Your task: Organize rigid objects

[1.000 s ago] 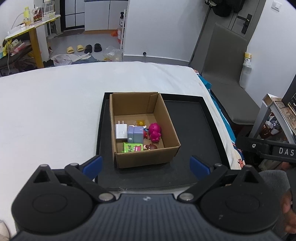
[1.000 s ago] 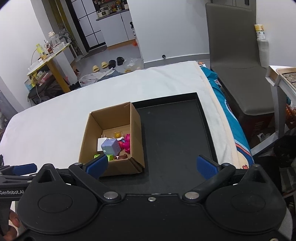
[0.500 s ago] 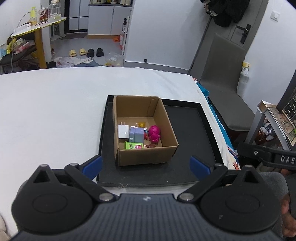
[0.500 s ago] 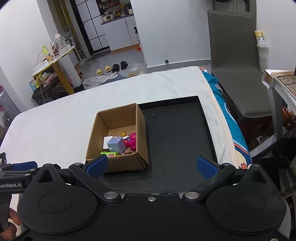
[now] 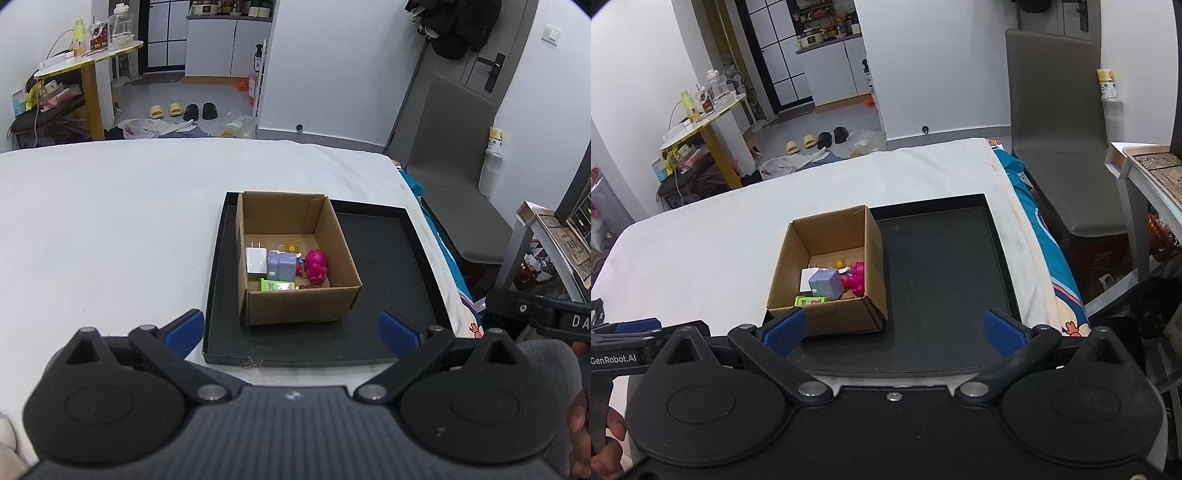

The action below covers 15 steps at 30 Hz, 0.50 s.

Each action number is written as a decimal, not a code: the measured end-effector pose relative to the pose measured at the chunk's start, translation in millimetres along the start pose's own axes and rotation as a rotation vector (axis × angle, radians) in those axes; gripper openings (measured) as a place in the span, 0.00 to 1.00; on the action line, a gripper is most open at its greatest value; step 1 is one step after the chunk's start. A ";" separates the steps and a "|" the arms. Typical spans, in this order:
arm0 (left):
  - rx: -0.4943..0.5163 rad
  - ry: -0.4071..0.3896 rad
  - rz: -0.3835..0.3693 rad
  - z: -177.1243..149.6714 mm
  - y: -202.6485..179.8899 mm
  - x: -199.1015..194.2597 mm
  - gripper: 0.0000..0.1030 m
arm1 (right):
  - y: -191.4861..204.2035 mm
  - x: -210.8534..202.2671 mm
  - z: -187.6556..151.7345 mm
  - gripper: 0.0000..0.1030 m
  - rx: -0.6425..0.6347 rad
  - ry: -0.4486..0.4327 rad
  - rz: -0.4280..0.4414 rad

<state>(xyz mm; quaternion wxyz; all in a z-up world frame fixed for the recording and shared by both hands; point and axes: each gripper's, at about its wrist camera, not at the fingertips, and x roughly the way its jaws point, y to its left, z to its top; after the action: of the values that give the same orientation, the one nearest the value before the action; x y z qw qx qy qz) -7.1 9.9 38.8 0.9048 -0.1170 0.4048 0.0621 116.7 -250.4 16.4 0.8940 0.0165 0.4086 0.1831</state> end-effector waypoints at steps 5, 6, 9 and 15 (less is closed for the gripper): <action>0.003 -0.017 -0.002 -1.1 -0.7 -5.0 0.97 | -1.4 -2.4 -1.1 1.00 0.002 -0.007 -0.006; 0.006 -0.018 -0.002 -1.7 -0.7 -5.8 0.97 | -1.1 -2.5 -1.3 1.00 0.001 -0.007 -0.006; 0.003 -0.023 0.000 -4.1 -0.2 -9.0 0.97 | -0.8 -3.8 -3.2 1.00 -0.004 -0.010 -0.006; 0.003 -0.022 -0.004 -5.7 0.5 -10.6 0.97 | 0.9 -5.0 -6.1 1.00 -0.010 -0.010 -0.005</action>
<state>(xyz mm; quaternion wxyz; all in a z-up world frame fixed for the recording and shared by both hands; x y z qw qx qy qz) -18.4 8.7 43.0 0.9096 -0.1156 0.3944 0.0608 108.9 -252.0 16.1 0.8966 0.0119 0.4032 0.1828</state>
